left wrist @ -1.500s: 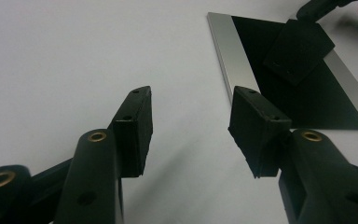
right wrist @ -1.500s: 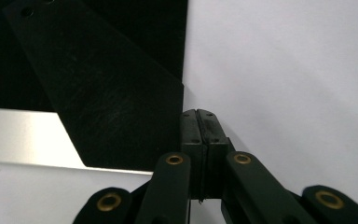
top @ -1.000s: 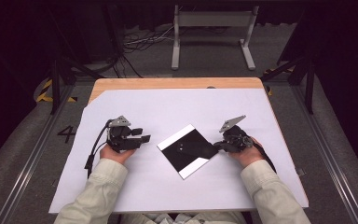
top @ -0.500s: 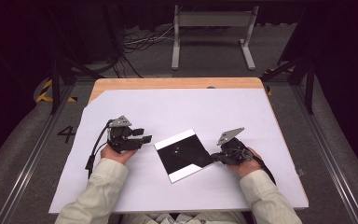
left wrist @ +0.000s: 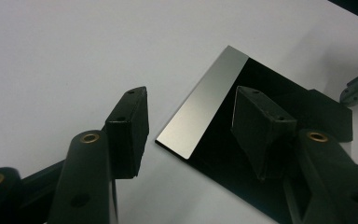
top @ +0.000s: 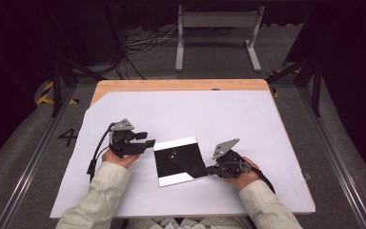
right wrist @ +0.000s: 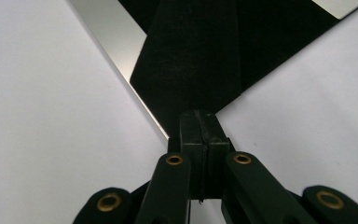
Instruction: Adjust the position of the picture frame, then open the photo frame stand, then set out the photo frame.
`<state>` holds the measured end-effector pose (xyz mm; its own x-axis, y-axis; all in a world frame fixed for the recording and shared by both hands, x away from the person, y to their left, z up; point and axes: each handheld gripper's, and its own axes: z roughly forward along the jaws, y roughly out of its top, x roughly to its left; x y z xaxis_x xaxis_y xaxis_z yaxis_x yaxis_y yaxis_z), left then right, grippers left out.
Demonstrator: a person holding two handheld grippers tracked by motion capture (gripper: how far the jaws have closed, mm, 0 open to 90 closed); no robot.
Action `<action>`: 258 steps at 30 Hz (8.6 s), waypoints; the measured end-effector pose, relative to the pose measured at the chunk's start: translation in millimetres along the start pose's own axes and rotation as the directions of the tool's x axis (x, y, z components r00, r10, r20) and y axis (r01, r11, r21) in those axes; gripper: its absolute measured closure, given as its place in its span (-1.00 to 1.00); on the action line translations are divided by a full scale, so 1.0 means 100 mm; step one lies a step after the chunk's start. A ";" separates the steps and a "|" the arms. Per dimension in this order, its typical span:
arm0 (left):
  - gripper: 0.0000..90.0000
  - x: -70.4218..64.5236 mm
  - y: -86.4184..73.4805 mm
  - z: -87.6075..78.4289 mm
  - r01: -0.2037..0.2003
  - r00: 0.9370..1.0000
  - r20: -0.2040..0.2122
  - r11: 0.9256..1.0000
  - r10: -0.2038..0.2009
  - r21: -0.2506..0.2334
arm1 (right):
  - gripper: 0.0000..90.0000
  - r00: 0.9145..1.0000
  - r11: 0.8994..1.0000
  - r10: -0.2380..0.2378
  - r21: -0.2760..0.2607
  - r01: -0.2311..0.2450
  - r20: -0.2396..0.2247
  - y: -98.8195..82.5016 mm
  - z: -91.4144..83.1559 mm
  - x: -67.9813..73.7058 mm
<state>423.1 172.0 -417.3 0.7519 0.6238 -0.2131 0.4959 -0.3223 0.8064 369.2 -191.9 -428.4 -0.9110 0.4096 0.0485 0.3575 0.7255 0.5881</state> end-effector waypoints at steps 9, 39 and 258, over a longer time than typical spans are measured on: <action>0.03 0.03 -0.02 -0.06 0.021 1.000 0.000 1.000 -0.021 -0.015 | 0.99 1.000 1.000 -0.025 -0.009 0.025 -0.013 0.05 0.05 0.09; 0.00 0.04 -0.10 -0.26 -0.104 0.994 0.014 0.994 0.105 -0.045 | 0.96 0.997 0.997 -0.074 -0.039 0.074 0.000 0.08 -0.22 0.13; -0.07 0.10 -0.28 -0.23 -0.114 0.993 -0.017 0.993 0.115 0.022 | 0.24 0.849 0.859 0.507 0.011 -0.511 -0.149 0.91 -0.40 -0.48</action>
<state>406.8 204.1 -429.0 0.7965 0.5946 -0.1101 0.4164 -0.4073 0.8128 436.8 -167.6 -344.7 -0.6226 0.6335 0.4595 0.7754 0.4199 0.4716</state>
